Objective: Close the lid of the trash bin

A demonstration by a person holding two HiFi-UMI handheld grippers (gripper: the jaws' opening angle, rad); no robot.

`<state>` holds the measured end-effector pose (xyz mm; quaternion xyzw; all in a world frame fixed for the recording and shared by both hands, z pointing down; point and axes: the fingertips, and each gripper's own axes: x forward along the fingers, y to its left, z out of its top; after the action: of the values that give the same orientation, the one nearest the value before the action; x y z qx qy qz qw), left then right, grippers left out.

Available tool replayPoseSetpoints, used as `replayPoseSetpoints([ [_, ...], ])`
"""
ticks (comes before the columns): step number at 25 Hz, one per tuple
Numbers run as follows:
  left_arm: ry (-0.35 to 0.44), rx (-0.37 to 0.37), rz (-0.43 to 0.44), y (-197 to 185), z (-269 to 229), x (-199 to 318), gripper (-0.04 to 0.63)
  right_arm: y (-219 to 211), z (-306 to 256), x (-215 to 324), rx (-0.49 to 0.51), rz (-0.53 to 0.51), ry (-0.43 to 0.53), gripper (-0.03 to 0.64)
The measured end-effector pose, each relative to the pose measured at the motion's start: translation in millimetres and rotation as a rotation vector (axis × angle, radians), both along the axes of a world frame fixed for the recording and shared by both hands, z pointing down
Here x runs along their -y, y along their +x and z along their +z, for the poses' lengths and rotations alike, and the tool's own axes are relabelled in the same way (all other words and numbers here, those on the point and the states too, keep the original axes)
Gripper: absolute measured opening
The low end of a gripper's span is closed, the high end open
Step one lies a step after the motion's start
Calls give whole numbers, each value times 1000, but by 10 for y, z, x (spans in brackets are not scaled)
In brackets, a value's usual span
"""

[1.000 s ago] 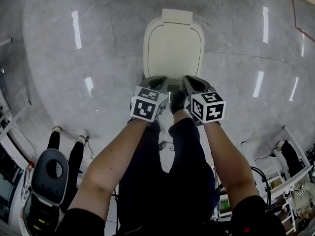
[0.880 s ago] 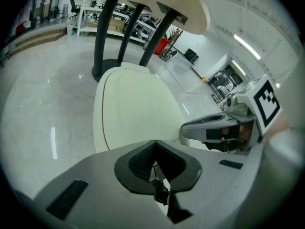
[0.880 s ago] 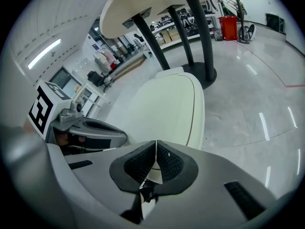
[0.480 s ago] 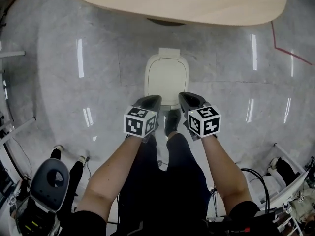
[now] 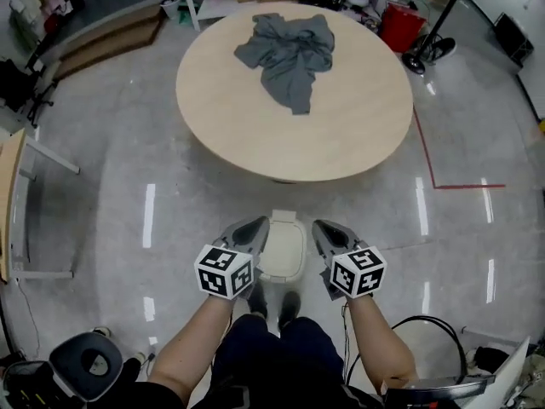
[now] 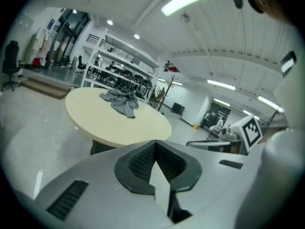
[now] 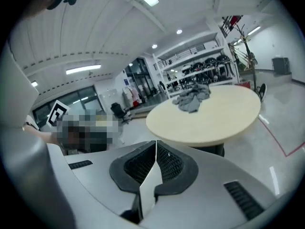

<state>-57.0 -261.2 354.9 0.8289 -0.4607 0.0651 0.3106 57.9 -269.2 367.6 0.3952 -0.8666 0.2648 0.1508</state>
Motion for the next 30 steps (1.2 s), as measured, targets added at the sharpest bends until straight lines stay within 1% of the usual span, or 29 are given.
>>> replayPoseSetpoints([
  [2, 43, -56, -39, -81, -496, -14, -2, 45, -449, 15, 10, 3, 61, 11],
  [3, 78, -63, -42, -100, -731, -28, -2, 57, -654, 19, 17, -1, 89, 11],
  [6, 196, -41, -15, -92, -1357, -132, -2, 61, -1201, -32, 53, -35, 157, 11],
  [9, 281, -19, -28, -64, -1747, -236, -1, 67, -1542, -127, 87, -83, 202, 11],
  [15, 402, 35, -68, 34, -2070, -505, 0, 169, -1947, -352, 130, -82, 288, 11],
  [19, 441, 51, -53, 117, -2249, -695, -1, 346, -2184, -433, 117, -78, 340, 11],
  [23, 507, 76, -22, 130, -2458, -876, 0, 444, -2327, -476, 134, -69, 391, 11],
  [25, 522, 77, -9, 145, -2501, -980, -1, 450, -2364, -529, 146, -56, 400, 11],
  [27, 521, 70, -4, 153, -2496, -1168, -1, 423, -2390, -710, 149, -55, 402, 11],
  [30, 509, 29, -2, 102, -2485, -1545, 0, 311, -2458, -1079, 128, -55, 428, 11],
])
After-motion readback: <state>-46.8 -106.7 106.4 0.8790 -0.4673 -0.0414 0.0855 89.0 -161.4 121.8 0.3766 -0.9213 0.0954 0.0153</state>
